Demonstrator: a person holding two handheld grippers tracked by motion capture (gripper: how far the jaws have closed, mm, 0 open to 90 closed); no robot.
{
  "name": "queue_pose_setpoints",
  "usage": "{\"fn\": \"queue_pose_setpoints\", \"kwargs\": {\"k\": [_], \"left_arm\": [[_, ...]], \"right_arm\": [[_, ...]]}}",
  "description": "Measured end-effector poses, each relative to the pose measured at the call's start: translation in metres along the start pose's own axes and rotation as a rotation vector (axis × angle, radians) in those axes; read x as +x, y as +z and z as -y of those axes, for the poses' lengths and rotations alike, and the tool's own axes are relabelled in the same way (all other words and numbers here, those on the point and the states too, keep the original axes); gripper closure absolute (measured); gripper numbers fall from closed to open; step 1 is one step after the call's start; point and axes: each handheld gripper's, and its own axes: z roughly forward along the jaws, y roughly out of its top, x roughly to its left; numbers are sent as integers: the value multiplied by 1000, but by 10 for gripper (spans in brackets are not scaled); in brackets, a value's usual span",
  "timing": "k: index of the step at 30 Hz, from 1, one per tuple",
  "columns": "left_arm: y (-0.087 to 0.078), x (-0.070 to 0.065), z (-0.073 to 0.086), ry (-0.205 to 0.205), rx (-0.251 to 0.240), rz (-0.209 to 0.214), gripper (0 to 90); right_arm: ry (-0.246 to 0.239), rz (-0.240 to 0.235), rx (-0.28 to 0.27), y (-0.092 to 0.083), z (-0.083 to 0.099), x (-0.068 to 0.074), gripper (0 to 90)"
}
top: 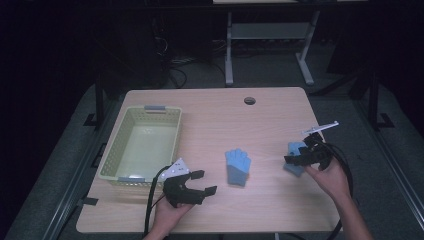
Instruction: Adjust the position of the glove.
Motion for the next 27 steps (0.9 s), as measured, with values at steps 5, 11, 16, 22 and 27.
{"fn": "queue_pose_setpoints", "kwargs": {"k": [5, 11, 16, 22, 27], "left_arm": [[-1, -1, 0, -1, -5, -2, 222], [2, -1, 1, -6, 0, 3, 221], [1, -3, 0, 2, -8, 3, 222], [0, -1, 1, 0, 3, 3, 222], [0, -2, -1, 8, 1, 3, 222]], "right_arm": [[18, 13, 12, 1, 1, -7, 272], [31, 24, 23, 2, 2, -11, 278], [58, 29, 35, 3, 2, -17, 292], [76, 50, 58, 4, 1, -22, 318], [77, 63, 71, 7, 0, -23, 346]]}}
